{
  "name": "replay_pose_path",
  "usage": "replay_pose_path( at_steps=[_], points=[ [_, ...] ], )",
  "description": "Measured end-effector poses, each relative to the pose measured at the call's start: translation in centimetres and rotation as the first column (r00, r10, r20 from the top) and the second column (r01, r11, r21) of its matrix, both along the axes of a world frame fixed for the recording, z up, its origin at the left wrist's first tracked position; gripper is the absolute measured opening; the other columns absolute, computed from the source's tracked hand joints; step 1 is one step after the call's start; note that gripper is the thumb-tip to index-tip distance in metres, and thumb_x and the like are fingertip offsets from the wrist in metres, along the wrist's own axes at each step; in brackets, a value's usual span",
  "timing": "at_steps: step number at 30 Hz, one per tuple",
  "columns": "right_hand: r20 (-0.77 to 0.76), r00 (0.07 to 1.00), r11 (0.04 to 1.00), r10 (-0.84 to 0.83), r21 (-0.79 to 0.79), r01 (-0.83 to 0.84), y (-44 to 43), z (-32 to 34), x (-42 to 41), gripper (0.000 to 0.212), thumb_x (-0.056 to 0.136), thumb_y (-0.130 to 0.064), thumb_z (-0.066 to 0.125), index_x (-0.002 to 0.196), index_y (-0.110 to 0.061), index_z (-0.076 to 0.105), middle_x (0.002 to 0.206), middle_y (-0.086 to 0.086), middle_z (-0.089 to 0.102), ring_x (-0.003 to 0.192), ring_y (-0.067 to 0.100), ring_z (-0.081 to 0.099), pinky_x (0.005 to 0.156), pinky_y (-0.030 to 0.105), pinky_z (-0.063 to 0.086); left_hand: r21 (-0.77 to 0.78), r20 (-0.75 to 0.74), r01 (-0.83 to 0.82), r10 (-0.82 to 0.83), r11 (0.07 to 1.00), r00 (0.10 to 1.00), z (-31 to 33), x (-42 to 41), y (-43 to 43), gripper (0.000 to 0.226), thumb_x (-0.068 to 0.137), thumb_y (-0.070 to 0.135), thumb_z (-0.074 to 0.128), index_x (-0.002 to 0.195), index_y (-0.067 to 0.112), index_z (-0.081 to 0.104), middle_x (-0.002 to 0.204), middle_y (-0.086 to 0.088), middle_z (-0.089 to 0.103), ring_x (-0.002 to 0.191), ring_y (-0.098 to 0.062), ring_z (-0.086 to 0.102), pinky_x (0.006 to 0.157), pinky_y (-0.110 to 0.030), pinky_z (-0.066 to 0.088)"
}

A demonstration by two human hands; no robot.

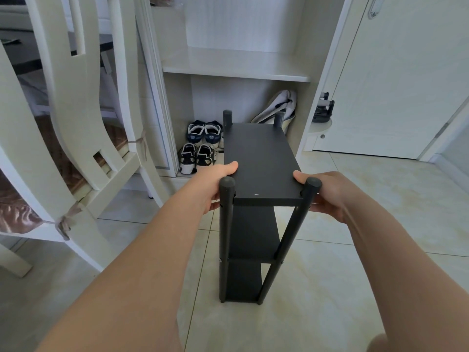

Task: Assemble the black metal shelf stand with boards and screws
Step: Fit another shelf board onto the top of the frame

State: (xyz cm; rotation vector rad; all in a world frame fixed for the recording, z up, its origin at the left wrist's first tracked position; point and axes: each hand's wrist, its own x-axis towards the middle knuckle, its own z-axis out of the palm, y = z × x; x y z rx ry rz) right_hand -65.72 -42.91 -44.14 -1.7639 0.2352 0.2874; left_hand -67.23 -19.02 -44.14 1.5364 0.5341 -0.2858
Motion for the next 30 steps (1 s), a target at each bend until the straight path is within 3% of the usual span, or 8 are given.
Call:
replay_pose_path(
  at_steps=[6, 13, 15, 17, 20, 23, 26, 30],
  points=[
    [0.0, 1.0, 1.0, 0.004, -0.016, -0.004, 0.1, -0.1, -0.2, 0.035, 0.087, -0.037, 0.077, 0.089, -0.003, 0.074, 0.074, 0.008, 0.072, 0.067, 0.021, 0.063, 0.057, 0.029, 0.058, 0.016, -0.018, -0.001, 0.001, 1.0, 1.0, -0.2, 0.0, 0.0, 0.036, 0.092, 0.048, 0.065, 0.107, 0.015, 0.064, 0.095, -0.002, 0.071, 0.086, -0.019, 0.065, 0.074, -0.033, 0.049],
    [-0.016, 1.0, 0.998, 0.002, -0.059, -0.003, 0.2, 1.0, -1.1, 0.051, 0.092, -0.053, 0.066, 0.099, -0.003, 0.073, 0.098, 0.015, 0.076, 0.074, 0.025, 0.073, 0.063, 0.034, 0.061, 0.104, 0.003, 0.072, -0.073, 0.992, 0.997, -0.5, -0.6, 1.5, 0.052, 0.082, 0.071, 0.062, 0.106, 0.024, 0.065, 0.103, 0.001, 0.07, 0.098, -0.022, 0.066, 0.096, -0.044, 0.05],
    [0.14, 0.987, 0.974, -0.084, -0.197, 0.111, 0.0, 1.9, -1.4, 0.056, 0.095, -0.054, 0.058, 0.104, 0.0, 0.07, 0.105, 0.016, 0.074, 0.092, 0.034, 0.071, 0.08, 0.044, 0.061, 0.075, -0.024, 0.119, -0.117, 0.99, 0.993, -0.3, -0.7, 3.1, 0.058, 0.086, 0.075, 0.052, 0.106, 0.023, 0.069, 0.1, -0.001, 0.075, 0.098, -0.024, 0.068, 0.09, -0.044, 0.051],
    [0.462, 0.881, 0.91, -0.105, -0.313, 0.272, 0.3, 3.1, -2.1, 0.032, 0.096, -0.045, 0.058, 0.098, -0.016, 0.072, 0.101, -0.004, 0.073, 0.103, 0.021, 0.067, 0.084, 0.033, 0.054, 0.08, -0.041, 0.162, -0.159, 0.983, 0.986, -0.6, -1.1, 4.8, 0.04, 0.097, 0.052, 0.049, 0.115, 0.023, 0.069, 0.095, -0.001, 0.078, 0.1, -0.024, 0.07, 0.091, -0.046, 0.05],
    [0.688, 0.719, 0.94, 0.1, -0.302, 0.158, 2.6, 4.7, -4.1, 0.01, 0.094, -0.029, 0.066, 0.099, -0.035, 0.073, 0.094, -0.025, 0.068, 0.093, -0.005, 0.062, 0.074, 0.007, 0.044, 0.309, -0.183, 0.496, -0.461, 0.811, 0.868, -2.3, -2.7, 6.5, 0.036, 0.094, 0.015, 0.058, 0.125, 0.032, 0.061, 0.107, 0.009, 0.076, 0.108, -0.016, 0.067, 0.096, -0.045, 0.051],
    [0.636, 0.655, 0.877, 0.407, -0.473, -0.085, 5.9, 4.0, -5.6, 0.023, 0.093, -0.023, 0.07, 0.115, -0.027, 0.074, 0.105, -0.018, 0.067, 0.1, -0.001, 0.06, 0.088, 0.011, 0.044, 0.355, -0.352, 0.719, -0.627, 0.597, 0.695, -4.8, -4.1, 5.6, 0.06, 0.088, 0.02, 0.072, 0.142, 0.034, 0.047, 0.135, 0.007, 0.062, 0.124, -0.017, 0.056, 0.099, -0.042, 0.048],
    [0.523, 0.612, 0.756, 0.593, -0.623, -0.199, 8.5, 2.9, -6.4, 0.032, 0.095, -0.025, 0.068, 0.127, -0.029, 0.069, 0.114, -0.015, 0.064, 0.106, -0.001, 0.056, 0.094, 0.016, 0.044, 0.489, -0.234, 0.656, -0.638, 0.575, 0.733, -7.3, -4.5, 3.9, 0.051, 0.091, 0.035, 0.069, 0.138, 0.029, 0.053, 0.131, 0.005, 0.063, 0.118, -0.017, 0.058, 0.098, -0.036, 0.047],
    [0.531, 0.622, 0.741, 0.576, -0.66, -0.123, 10.1, 2.3, -6.6, 0.032, 0.096, -0.021, 0.067, 0.127, -0.03, 0.069, 0.1, -0.019, 0.058, 0.09, 0.0, 0.056, 0.082, 0.004, 0.04, 0.636, -0.092, 0.521, -0.615, 0.57, 0.784, -9.7, -5.2, 2.5, 0.035, 0.099, 0.037, 0.057, 0.131, 0.024, 0.054, 0.115, 0.007, 0.059, 0.102, -0.013, 0.055, 0.087, -0.027, 0.039]
  ],
)
